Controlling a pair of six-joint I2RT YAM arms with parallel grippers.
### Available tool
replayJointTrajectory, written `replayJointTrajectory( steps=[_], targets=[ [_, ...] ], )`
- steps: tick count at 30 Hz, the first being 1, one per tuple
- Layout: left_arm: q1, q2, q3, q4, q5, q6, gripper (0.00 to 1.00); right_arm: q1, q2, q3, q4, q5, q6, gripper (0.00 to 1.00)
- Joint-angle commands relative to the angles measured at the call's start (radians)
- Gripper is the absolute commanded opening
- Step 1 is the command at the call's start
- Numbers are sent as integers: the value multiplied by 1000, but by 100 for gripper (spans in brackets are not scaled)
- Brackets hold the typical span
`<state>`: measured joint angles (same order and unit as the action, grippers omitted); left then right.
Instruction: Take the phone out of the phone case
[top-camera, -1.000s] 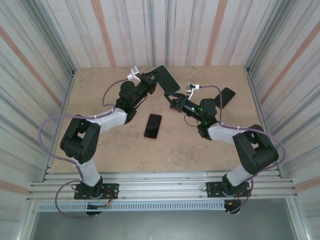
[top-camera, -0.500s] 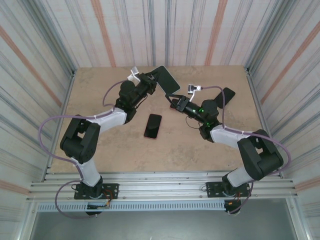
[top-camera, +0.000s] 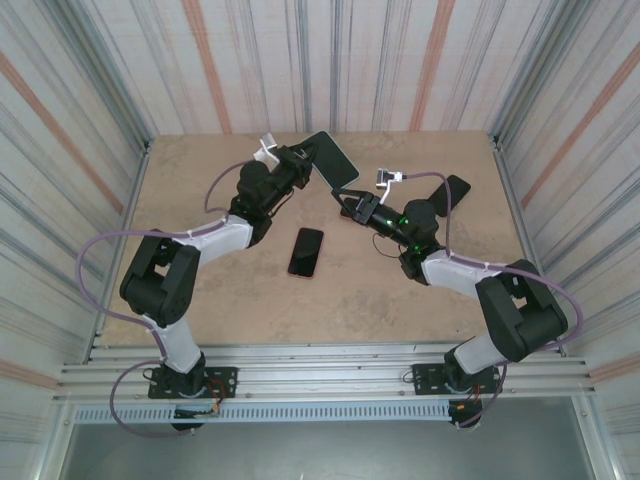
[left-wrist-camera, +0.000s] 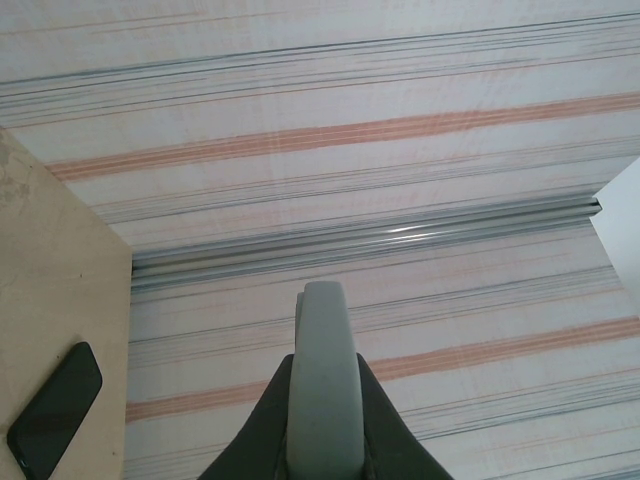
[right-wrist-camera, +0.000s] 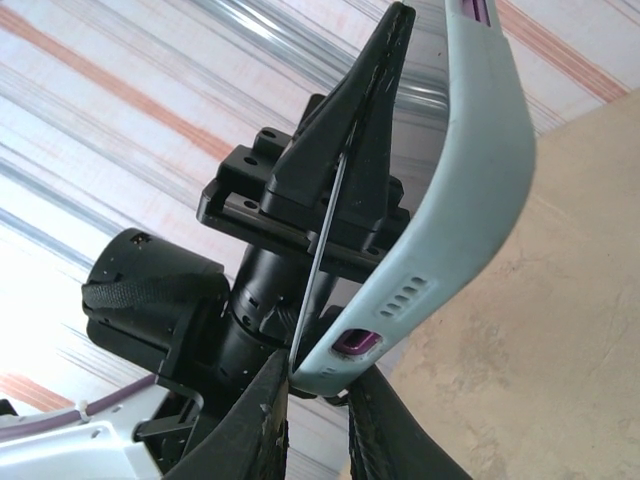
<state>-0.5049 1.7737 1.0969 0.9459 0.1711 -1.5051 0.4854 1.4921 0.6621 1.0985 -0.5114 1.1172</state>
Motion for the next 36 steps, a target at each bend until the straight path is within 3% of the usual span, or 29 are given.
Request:
replayJointTrajectory(
  steps=[1, 11, 19, 24, 27, 32, 36],
  targets=[
    [4, -31, 9, 71, -1, -27, 0, -7, 14, 31, 15, -20, 6, 19],
    [7, -43, 20, 40, 22, -38, 0, -8, 33, 48, 1, -51, -30, 9],
    [19, -59, 98, -71, 164, -82, 0, -11, -64, 57, -318, -42, -378, 5],
    [20, -75, 116, -88, 233, -108, 0, -31, -84, 65, -446, 2, -445, 4],
    [20, -86, 119, -107, 256, -97, 0, -49, -83, 58, -426, -3, -411, 4],
    [39, -109, 116, -151, 291, -22, 0, -61, -79, 65, -337, -67, -347, 11],
    [84, -136, 113, -225, 318, 142, 0, -87, -105, 60, -366, -155, -386, 26]
  ],
)
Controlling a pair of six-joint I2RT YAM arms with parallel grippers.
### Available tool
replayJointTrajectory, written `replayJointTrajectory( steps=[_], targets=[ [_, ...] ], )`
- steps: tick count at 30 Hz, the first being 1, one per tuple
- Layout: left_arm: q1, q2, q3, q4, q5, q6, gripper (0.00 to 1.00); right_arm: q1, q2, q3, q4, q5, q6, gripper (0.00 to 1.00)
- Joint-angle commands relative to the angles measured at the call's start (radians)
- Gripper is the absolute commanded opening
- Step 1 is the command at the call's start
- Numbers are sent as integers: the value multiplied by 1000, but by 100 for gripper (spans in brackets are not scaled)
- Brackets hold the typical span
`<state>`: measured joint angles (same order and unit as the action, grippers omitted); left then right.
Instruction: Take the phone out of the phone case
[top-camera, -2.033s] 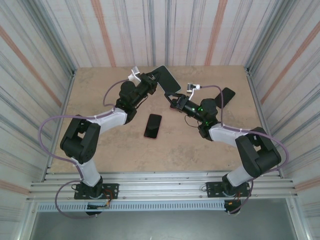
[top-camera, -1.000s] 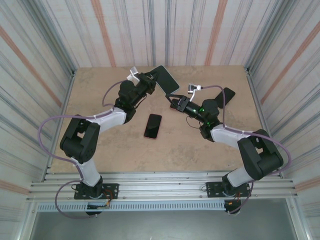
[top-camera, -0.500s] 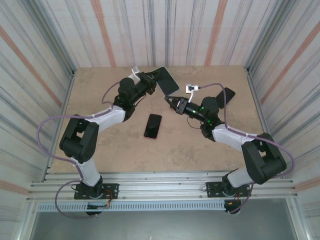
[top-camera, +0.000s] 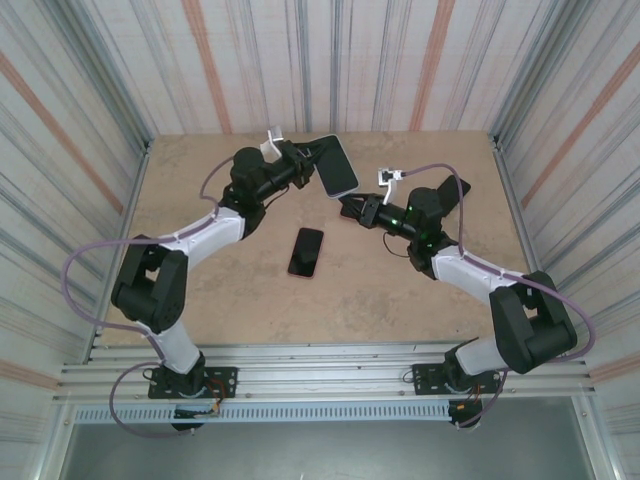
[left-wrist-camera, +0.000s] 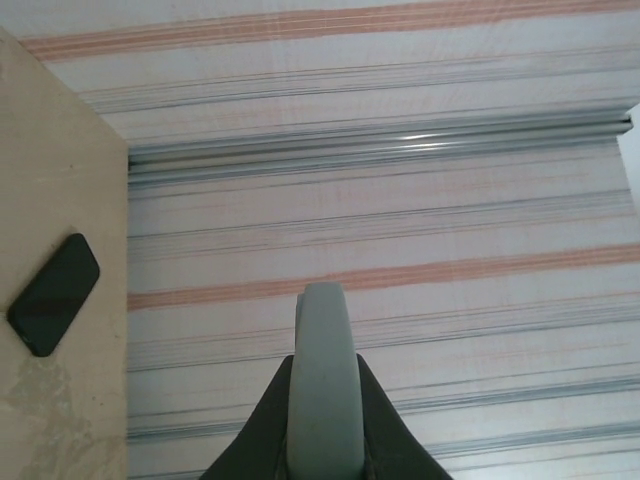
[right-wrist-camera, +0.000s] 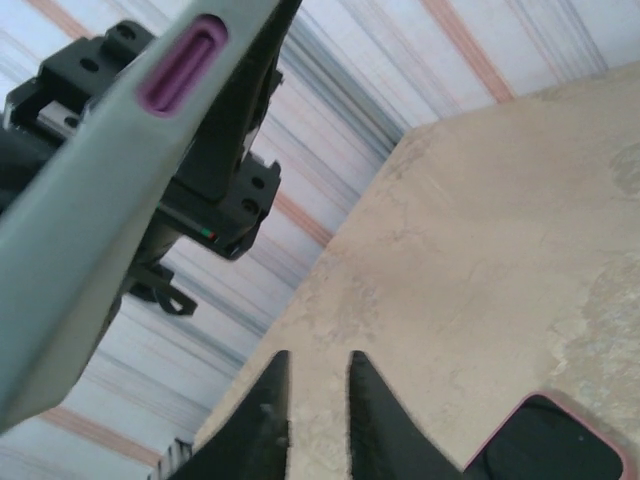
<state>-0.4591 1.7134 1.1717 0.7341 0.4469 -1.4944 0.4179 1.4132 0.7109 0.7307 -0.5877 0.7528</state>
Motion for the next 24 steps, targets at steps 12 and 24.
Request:
replayJointTrajectory(
  steps=[12, 24],
  targets=[
    [137, 10, 252, -59, 551, 585, 0, -76, -49, 215, -563, -398, -621, 42],
    [124, -2, 272, -106, 722, 841, 0, -20, 129, 451, -745, -546, -844, 41]
  ],
)
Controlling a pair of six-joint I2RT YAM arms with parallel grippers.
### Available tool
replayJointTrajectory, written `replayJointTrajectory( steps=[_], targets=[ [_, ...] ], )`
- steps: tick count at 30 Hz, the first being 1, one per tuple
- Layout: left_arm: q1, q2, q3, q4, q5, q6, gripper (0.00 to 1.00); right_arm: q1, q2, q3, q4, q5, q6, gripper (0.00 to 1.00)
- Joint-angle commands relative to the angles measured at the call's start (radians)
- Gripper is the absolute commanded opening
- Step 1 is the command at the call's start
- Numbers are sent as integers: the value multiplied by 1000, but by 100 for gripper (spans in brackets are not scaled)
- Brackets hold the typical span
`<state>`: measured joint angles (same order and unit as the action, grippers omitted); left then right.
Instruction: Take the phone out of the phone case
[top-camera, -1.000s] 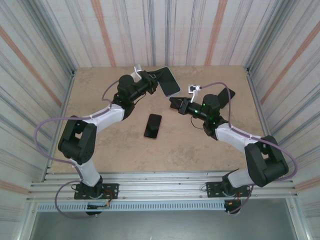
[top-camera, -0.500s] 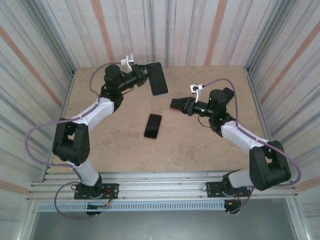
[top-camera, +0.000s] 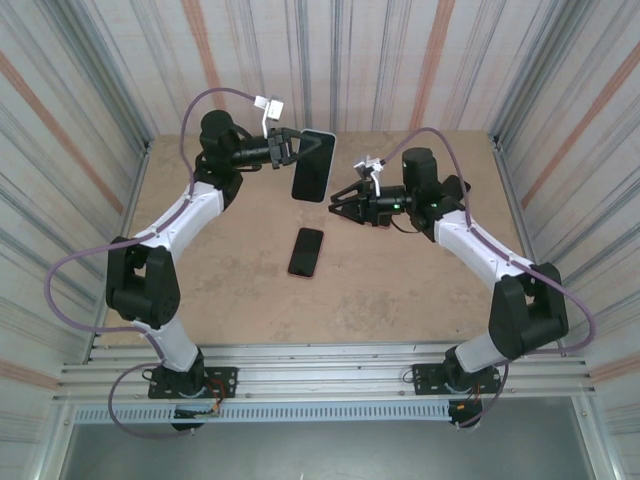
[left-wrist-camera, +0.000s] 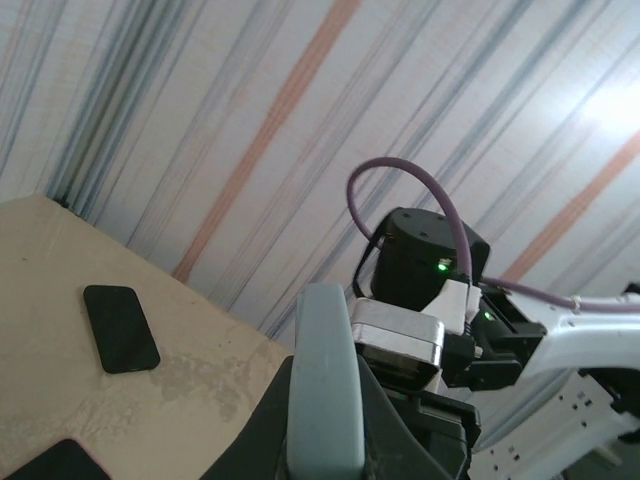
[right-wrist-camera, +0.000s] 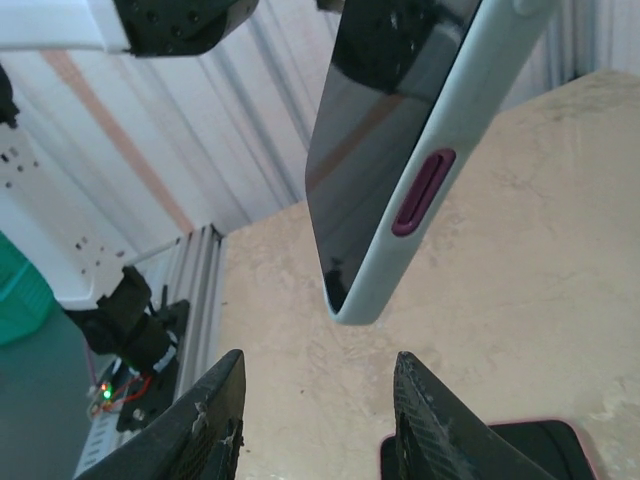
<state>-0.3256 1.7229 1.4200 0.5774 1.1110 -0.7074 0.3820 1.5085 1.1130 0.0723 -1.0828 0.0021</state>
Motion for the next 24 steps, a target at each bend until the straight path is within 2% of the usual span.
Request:
replayJointTrajectory(
  steps=[1, 6, 11, 17, 21, 24],
  targets=[
    [-9, -7, 19, 79, 59, 32, 0, 21, 45, 67, -116, -53, -115, 41],
    [-20, 7, 6, 145, 58, -22, 0, 51, 54, 86, -102, -72, -134, 37],
    [-29, 9, 12, 181, 58, -73, 0, 52, 60, 98, -126, -104, -170, 24],
    [-39, -14, -2, 165, 55, -76, 0, 58, 53, 104, -84, -109, -144, 21],
    [-39, -36, -20, 148, 49, -70, 0, 58, 56, 115, -80, -127, -149, 14],
    [-47, -41, -24, 134, 46, -63, 0, 60, 58, 112, -50, -135, -129, 14]
  ],
)
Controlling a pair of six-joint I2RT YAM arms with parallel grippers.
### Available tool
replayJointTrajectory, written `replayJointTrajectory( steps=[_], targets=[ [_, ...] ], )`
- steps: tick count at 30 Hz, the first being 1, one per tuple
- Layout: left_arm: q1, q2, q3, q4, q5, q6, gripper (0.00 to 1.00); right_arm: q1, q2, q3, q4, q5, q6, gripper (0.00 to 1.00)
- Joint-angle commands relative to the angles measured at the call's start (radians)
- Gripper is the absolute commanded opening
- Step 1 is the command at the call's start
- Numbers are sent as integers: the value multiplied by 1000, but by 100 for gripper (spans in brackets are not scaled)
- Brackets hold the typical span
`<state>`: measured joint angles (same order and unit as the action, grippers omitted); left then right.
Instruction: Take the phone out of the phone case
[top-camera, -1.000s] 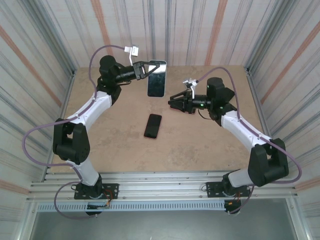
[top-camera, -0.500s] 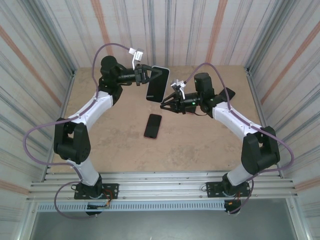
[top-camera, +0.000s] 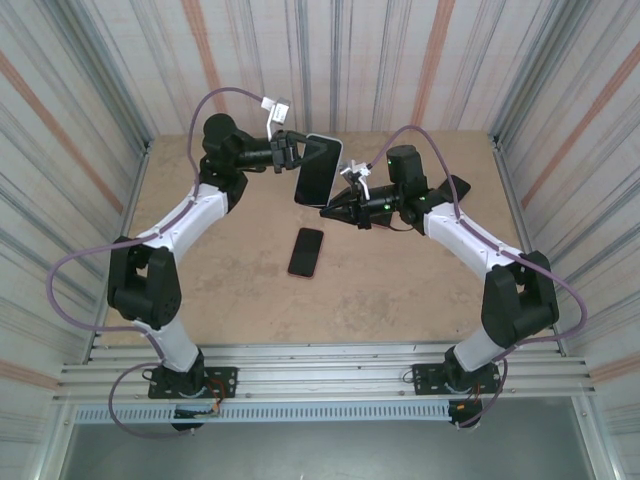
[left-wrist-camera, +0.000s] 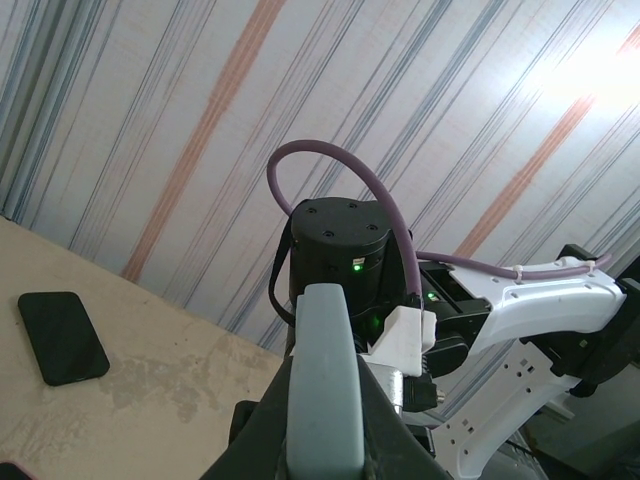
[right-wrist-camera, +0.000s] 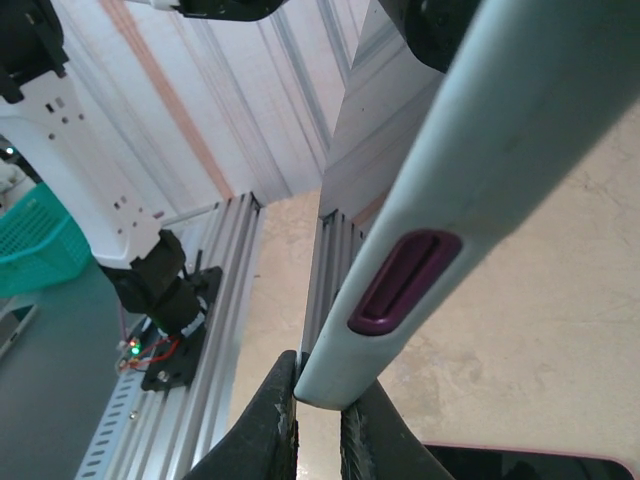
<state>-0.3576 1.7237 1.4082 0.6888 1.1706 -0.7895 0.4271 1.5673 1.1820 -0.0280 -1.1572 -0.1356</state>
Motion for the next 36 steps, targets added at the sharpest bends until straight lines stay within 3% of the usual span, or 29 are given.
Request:
replayJointTrajectory(
  steps=[1, 10, 16, 26, 36],
  targets=[
    [-18, -41, -14, 32, -14, 10, 0, 16, -2, 41, 57, -58, 13, 14],
    [-21, -59, -13, -1, -22, 28, 0, 23, 1, 21, 131, -64, 68, 16],
    [-15, -40, 9, 11, -18, -29, 0, 26, 4, 32, 64, -55, 4, 7],
    [-17, -33, 35, -8, 21, -163, 0, 35, -40, 57, -112, 294, -258, 0],
    [-29, 11, 64, 46, 31, -223, 0, 35, -80, 52, -65, 354, -243, 0]
  ],
)
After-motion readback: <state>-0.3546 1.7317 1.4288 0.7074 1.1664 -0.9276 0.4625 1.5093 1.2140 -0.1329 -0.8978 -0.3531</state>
